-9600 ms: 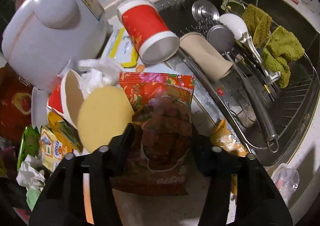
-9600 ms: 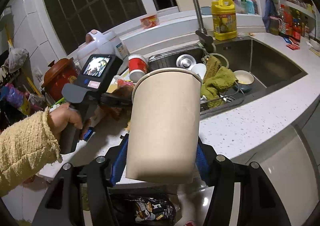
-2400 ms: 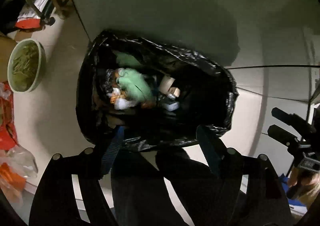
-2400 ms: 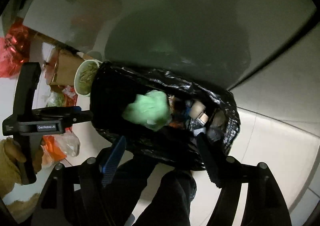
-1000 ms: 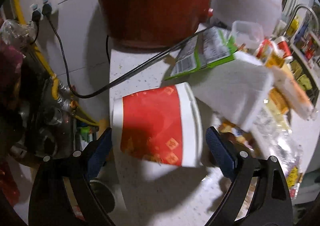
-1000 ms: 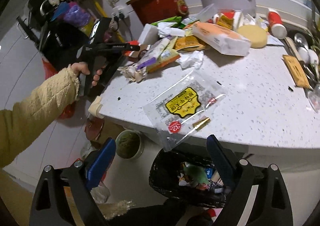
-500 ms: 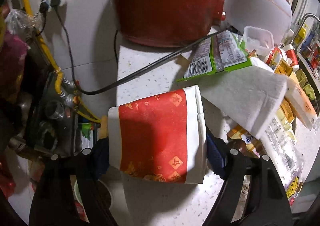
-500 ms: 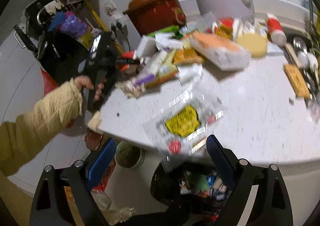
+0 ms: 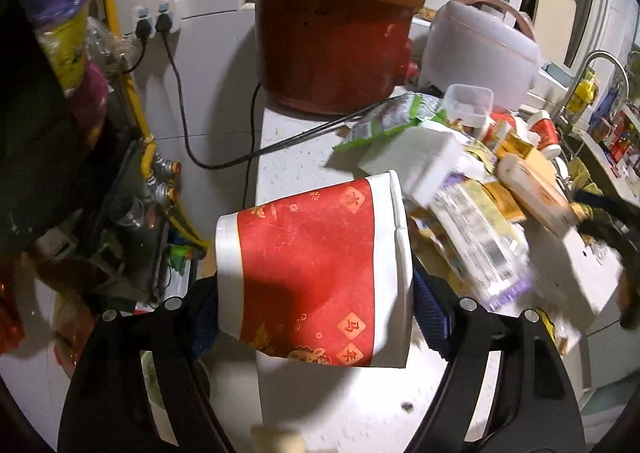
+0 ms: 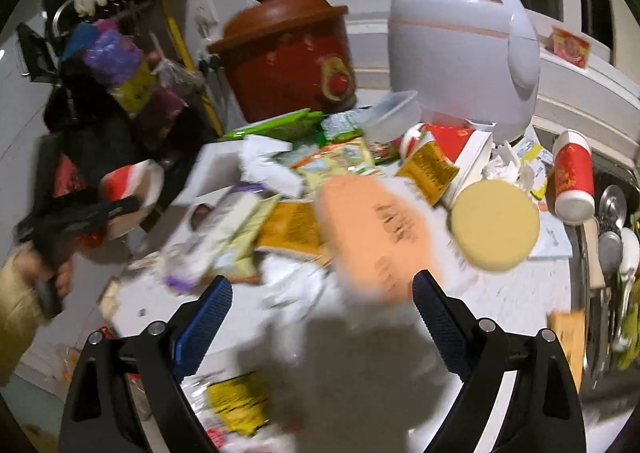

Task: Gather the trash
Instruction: 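Grasp the orange SOFT tissue pack with the right gripper while the left holds the cup, then lower the cup and tissue pack into the black trash bag and release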

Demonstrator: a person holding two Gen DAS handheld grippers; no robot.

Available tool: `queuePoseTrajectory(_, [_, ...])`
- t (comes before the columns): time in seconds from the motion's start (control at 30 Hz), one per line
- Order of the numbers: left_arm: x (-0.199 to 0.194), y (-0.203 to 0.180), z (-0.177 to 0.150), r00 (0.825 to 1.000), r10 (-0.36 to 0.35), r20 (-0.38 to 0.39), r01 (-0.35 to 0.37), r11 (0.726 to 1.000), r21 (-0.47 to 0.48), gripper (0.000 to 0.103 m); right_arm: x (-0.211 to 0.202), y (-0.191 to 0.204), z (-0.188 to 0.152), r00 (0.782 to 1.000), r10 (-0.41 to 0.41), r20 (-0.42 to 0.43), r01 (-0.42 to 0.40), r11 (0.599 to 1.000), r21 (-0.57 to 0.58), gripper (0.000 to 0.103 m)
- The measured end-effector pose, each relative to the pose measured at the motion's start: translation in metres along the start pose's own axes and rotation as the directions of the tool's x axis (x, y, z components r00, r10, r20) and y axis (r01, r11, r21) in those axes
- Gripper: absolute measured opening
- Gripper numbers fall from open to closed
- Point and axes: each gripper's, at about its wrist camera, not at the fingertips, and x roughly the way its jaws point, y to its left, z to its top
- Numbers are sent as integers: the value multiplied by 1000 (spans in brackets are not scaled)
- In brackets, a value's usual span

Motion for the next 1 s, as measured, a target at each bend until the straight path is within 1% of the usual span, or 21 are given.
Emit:
queuePoseTrajectory(0.07, [-7, 0, -8, 1000, -7, -5, 7, 1000, -23, 77, 13, -9, 7, 1000, -13, -20, 12, 1000, -21, 90])
queuePoseTrajectory(0.13, [-11, 1, -14, 1000, -9, -6, 9, 999, -45, 77, 32, -18, 13, 997, -48, -68, 45, 998, -50, 91])
queuePoseTrajectory(0.23, [-14, 2, -23, 1000, 0, -15, -1, 997, -75, 77, 58, -29, 16, 988, -78, -133, 68, 995, -76, 92])
queuePoseTrajectory(0.3, [-15, 1, -29, 1000, -1, -19, 0, 996, -91, 77, 68, -33, 16, 985, -81, -154, 68, 994, -89, 91])
queuePoseTrajectory(0.33, [-16, 0, -31, 1000, 3, -19, -4, 996, -94, 77, 72, -35, 16, 983, -86, -160, 71, 993, -98, 88])
queuePoseTrajectory(0.37, [-16, -1, -32, 1000, 4, -20, -6, 995, -95, 77, 73, -35, 15, 984, -84, -159, 68, 992, -106, 78])
queuePoseTrajectory(0.47, [-20, -5, -36, 1000, -1, -16, -1, 995, -101, 77, 68, -33, 16, 984, -90, -151, 74, 992, -107, 62])
queuePoseTrajectory(0.5, [-21, -6, -36, 1000, -4, -14, 2, 995, -101, 77, 61, -32, 15, 988, -73, -135, 60, 993, -101, 58])
queuePoseTrajectory(0.53, [-23, -8, -37, 1000, -7, -12, 6, 995, -102, 77, 56, -31, 14, 990, -68, -126, 55, 993, -101, 56])
queuePoseTrajectory(0.6, [-26, -11, -38, 1000, -22, -4, 21, 994, -104, 77, 44, -26, 15, 993, -56, -107, 44, 993, -105, 48])
queuePoseTrajectory(0.67, [-32, -14, -38, 1000, -31, 5, 31, 994, -101, 77, 24, -22, 16, 997, -27, -70, 20, 995, -101, 44])
queuePoseTrajectory(0.7, [-38, -17, -39, 999, -41, 14, 42, 994, -98, 77, 16, -21, 17, 998, -17, -61, 11, 996, -91, 44])
queuePoseTrajectory(0.8, [-59, -25, -48, 997, -75, 30, 77, 994, -75, 77, -28, -11, 14, 999, 43, 11, -42, 997, -72, 43])
queuePoseTrajectory(0.87, [-74, -31, -62, 993, -117, 24, 118, 992, -52, 77, -62, 1, 4, 992, 117, 44, -114, 992, -59, 43])
queuePoseTrajectory(0.93, [-85, -38, -77, 989, -147, 4, 147, 989, -30, 77, -85, 17, -9, 983, 178, 45, -175, 982, -65, 43])
queuePoseTrajectory(1.0, [-93, -45, -102, 983, -181, -45, 180, 983, -25, 77, -100, 31, -27, 972, 236, 18, -234, 970, -70, 43])
